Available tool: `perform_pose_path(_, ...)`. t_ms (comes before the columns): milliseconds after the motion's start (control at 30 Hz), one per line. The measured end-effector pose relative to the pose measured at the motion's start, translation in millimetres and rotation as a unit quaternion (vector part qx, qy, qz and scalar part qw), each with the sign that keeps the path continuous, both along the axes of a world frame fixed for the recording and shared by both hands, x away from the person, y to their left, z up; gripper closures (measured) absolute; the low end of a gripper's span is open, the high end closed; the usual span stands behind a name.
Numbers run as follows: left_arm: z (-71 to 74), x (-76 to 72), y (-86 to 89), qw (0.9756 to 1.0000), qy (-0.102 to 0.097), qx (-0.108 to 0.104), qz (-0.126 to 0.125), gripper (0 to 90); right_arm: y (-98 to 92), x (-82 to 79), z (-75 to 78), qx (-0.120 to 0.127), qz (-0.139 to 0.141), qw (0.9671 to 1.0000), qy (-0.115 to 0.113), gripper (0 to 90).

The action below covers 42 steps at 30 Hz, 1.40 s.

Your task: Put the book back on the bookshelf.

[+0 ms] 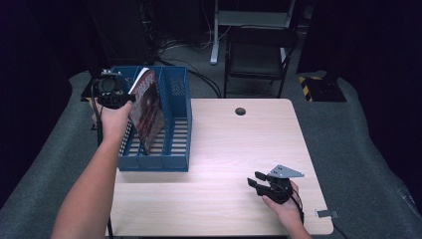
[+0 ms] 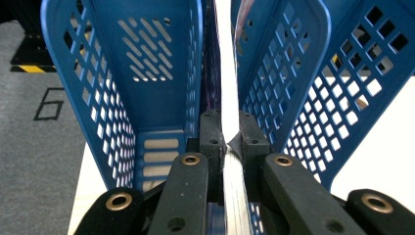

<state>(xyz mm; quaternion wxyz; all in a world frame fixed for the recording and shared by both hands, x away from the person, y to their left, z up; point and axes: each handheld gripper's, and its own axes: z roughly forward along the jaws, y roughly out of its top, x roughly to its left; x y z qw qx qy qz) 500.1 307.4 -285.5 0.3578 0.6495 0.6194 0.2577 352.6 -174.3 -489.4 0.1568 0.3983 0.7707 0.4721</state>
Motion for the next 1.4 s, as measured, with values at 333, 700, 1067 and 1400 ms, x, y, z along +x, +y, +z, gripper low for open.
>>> perform_pose_path(333,-1.1,4.2,1.9,0.9998,-0.012,-0.012,0.009,84.4,-0.5,-0.8,0.4,0.002,-0.002,1.0000,-0.001,56.1)
perform_pose_path(700,-12.1,4.2,3.6,0.9995,-0.029,-0.002,0.011,84.4,0.2,0.0,-1.1,-0.002,0.000,1.0000,0.002,56.1)
perform_pose_path(1067,-16.9,4.3,2.5,0.9995,-0.030,0.006,0.011,84.2,-0.2,-0.8,-0.6,0.000,-0.002,1.0000,0.003,56.1)
perform_pose_path(1400,-16.3,5.6,5.2,0.9998,-0.017,-0.003,0.003,80.1,-0.1,-0.3,-0.5,-0.002,0.001,1.0000,-0.001,56.1)
